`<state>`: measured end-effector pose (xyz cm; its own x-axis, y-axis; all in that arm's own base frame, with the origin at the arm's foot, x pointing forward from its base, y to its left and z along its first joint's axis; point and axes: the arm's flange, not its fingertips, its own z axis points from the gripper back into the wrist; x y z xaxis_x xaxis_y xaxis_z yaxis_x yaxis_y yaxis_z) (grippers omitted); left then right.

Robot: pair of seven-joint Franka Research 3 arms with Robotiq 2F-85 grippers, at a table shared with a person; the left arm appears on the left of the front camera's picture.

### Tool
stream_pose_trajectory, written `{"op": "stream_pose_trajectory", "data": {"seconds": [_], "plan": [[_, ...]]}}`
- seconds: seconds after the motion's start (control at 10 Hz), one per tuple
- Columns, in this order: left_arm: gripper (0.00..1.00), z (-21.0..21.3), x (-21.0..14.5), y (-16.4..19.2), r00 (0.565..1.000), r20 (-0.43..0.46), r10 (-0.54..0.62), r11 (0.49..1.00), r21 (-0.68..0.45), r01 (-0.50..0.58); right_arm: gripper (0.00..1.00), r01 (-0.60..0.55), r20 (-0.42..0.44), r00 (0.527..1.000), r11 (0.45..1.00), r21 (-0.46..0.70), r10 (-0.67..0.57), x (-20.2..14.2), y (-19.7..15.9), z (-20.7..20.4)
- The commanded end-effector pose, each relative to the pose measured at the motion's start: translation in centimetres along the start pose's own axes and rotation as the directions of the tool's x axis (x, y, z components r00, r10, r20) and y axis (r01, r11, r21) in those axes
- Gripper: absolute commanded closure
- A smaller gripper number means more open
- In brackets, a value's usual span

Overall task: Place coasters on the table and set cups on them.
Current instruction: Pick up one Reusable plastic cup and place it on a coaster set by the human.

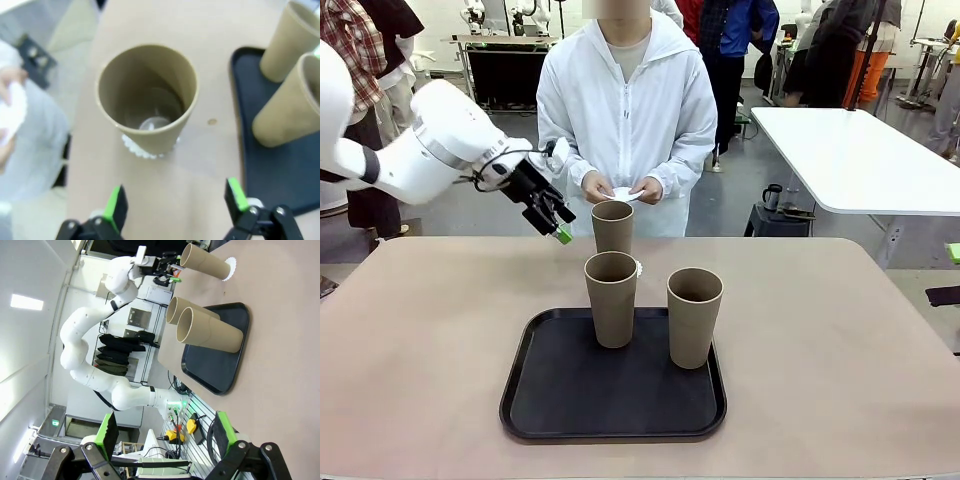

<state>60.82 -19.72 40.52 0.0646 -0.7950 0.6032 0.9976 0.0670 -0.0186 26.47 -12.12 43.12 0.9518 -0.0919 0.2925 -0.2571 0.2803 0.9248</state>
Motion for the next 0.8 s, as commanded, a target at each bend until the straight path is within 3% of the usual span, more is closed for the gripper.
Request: {"op": "stream_pose_trajectory", "data": {"seconds": [0.0, 0.2, 0.3, 0.6, 0.7], "plan": [[0.00, 2.6, 2.8, -3.1, 0.985, -0.111, 0.134, 0.990, 0.061, -0.128, 0.00, -0.014, 0.002, 1.000, 1.000, 0.013, 0.014, 0.1, -0.1, 0.1], [0.00, 5.2, 4.7, -4.4, 0.906, -0.260, 0.335, 0.942, 0.108, -0.318, 0.00, -0.014, 0.002, 1.000, 1.000, 0.013, 0.014, 0.1, -0.1, 0.1], [0.00, 5.8, 5.8, -5.1, 0.873, -0.310, 0.376, 0.926, 0.112, -0.360, 0.00, -0.014, 0.002, 1.000, 1.000, 0.013, 0.014, 0.1, -0.1, 0.1], [0.00, 6.5, 7.8, -5.8, 0.855, -0.348, 0.384, 0.922, 0.189, -0.338, 0.00, -0.014, 0.002, 1.000, 1.000, 0.013, 0.014, 0.1, -0.1, 0.1], [0.00, 6.6, 5.9, -6.1, 0.857, -0.323, 0.401, 0.916, 0.170, -0.365, 0.00, -0.014, 0.002, 1.000, 1.000, 0.013, 0.014, 0.1, -0.1, 0.1]]}}
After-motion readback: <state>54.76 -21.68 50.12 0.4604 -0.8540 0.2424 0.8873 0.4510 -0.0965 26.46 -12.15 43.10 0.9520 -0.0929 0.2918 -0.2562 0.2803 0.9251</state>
